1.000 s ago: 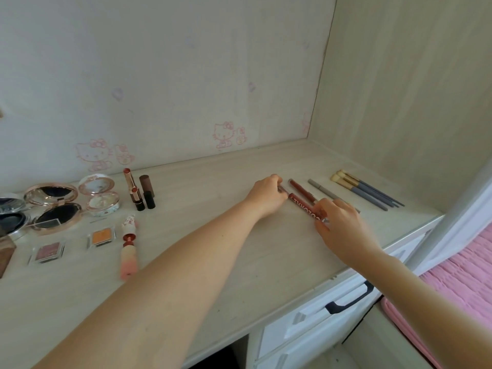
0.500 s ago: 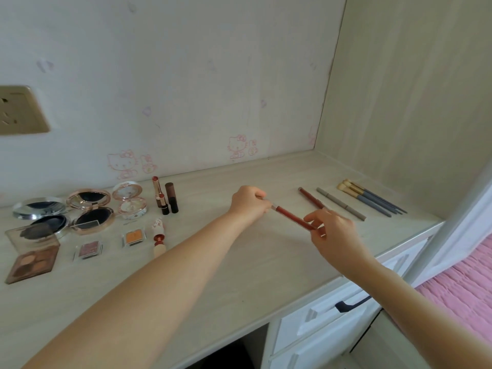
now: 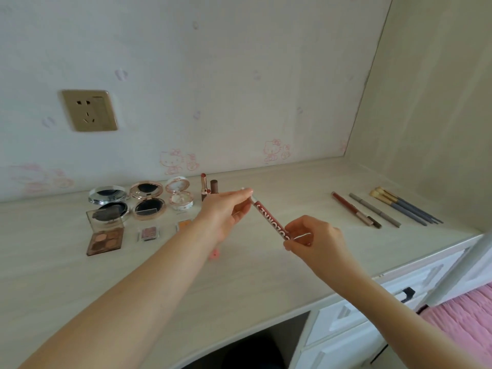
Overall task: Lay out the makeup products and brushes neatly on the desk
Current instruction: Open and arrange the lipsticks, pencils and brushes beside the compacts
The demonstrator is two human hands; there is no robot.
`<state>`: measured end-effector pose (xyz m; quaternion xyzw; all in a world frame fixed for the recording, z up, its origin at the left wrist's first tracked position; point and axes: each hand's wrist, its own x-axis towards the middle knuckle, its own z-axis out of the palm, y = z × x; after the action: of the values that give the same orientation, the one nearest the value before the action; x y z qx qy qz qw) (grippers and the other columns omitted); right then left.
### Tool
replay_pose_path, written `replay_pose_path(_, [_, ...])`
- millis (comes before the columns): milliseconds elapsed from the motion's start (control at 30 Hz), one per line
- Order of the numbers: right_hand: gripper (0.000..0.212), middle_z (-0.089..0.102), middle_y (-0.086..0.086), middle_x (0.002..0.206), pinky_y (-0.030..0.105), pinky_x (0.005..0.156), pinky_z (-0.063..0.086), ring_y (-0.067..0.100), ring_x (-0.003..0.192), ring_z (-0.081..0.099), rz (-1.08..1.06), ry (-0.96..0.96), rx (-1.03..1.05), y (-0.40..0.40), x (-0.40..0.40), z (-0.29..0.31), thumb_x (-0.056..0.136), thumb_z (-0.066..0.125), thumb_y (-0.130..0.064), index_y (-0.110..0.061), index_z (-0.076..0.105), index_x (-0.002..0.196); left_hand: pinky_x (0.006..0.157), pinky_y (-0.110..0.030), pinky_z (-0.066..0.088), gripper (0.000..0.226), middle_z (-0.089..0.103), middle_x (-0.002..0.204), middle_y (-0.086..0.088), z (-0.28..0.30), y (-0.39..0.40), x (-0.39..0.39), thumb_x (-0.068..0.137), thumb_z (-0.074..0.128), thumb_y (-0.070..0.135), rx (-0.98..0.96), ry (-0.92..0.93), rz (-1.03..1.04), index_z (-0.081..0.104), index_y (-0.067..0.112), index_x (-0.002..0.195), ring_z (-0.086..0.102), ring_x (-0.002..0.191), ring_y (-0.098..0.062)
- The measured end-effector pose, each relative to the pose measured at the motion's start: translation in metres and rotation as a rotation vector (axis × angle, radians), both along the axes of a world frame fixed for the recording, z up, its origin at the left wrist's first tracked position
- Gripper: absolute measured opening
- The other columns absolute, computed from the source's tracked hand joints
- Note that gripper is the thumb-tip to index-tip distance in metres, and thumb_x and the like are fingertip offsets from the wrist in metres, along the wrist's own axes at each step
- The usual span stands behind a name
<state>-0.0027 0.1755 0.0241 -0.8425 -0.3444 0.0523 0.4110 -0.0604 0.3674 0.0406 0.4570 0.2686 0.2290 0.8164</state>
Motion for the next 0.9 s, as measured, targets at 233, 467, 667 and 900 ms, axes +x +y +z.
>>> replay_pose_path(233, [0.015, 0.070, -0.012, 0.078, 0.004, 0.063, 0.045, -0.005, 0.072, 0.062, 0.088, 0.066, 0.128, 0.033, -0.040, 0.001, 0.078, 0.075, -0.012, -0.022, 0.070, 0.087, 0.073, -0.025, 0.058, 0.020, 0.071, 0.103, -0.017, 0.002, 0.018, -0.060, 0.089, 0.064, 0.012, 0.155, -0.001, -0.074, 0.066, -0.003, 0.101, 0.068, 0.077, -0.018])
replay_pose_path(467, [0.011, 0.071, -0.005, 0.068, 0.017, 0.065, 0.054, 0.005, 0.065, 0.068, 0.199, 0.190, 0.272, 0.068, -0.077, 0.006, 0.078, 0.074, -0.007, -0.015, 0.068, 0.082, 0.075, -0.029, 0.057, 0.019, 0.073, 0.099, -0.015, 0.001, 0.011, -0.104, 0.091, 0.061, 0.010, 0.285, -0.020, -0.099, 0.066, -0.001, 0.106, 0.071, 0.091, -0.025])
replay_pose_path(667, [0.010, 0.071, -0.001, 0.069, 0.023, 0.066, 0.056, 0.009, 0.061, 0.068, 0.241, 0.212, 0.276, 0.093, -0.104, 0.000, 0.078, 0.076, -0.012, -0.012, 0.068, 0.084, 0.073, -0.031, 0.056, 0.018, 0.073, 0.095, -0.014, -0.002, 0.023, -0.132, 0.090, 0.062, 0.013, 0.260, -0.038, -0.034, 0.069, 0.001, 0.102, 0.071, 0.086, -0.024])
replay_pose_path(900, [0.009, 0.071, 0.000, 0.069, 0.028, 0.068, 0.058, 0.010, 0.061, 0.067, 0.300, 0.204, 0.205, 0.111, -0.117, -0.008, 0.083, 0.071, -0.022, -0.014, 0.068, 0.082, 0.074, -0.037, 0.057, 0.016, 0.070, 0.082, -0.009, -0.013, 0.046, -0.164, 0.089, 0.063, 0.016, 0.302, 0.030, 0.078, 0.072, 0.005, 0.098, 0.065, 0.072, -0.019])
